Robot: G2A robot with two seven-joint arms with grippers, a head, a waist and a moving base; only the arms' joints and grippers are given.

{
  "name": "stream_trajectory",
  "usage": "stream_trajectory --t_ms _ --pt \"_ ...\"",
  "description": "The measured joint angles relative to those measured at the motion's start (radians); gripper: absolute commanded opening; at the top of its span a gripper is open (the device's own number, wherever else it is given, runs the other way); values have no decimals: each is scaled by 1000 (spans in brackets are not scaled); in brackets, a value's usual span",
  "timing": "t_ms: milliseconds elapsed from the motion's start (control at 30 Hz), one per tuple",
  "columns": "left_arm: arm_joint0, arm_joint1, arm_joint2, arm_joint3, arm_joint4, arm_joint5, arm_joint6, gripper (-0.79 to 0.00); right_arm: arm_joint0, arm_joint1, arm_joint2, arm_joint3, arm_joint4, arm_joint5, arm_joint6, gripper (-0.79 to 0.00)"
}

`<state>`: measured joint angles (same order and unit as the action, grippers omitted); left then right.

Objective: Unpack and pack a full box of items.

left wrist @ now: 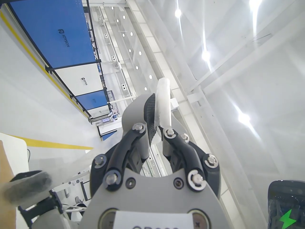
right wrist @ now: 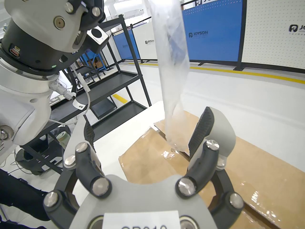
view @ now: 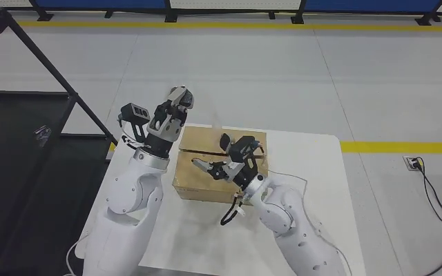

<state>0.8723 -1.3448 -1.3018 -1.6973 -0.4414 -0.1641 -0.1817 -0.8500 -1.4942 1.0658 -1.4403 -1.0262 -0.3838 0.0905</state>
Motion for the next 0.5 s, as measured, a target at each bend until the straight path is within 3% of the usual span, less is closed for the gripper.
stream_trajectory --t_ms 167,400,500 --pt "12 -1 -2 -11 6 0 -3 -785 50 -13 -28 90 62 -39 -36 0" --pt "37 0 -27 -38 9 5 -10 -785 108 -19 -11 226 245 -200 -32 -3" --pt "48 1 -39 -49 7 6 -15 -785 130 -20 -1 280 314 -263 -22 -120"
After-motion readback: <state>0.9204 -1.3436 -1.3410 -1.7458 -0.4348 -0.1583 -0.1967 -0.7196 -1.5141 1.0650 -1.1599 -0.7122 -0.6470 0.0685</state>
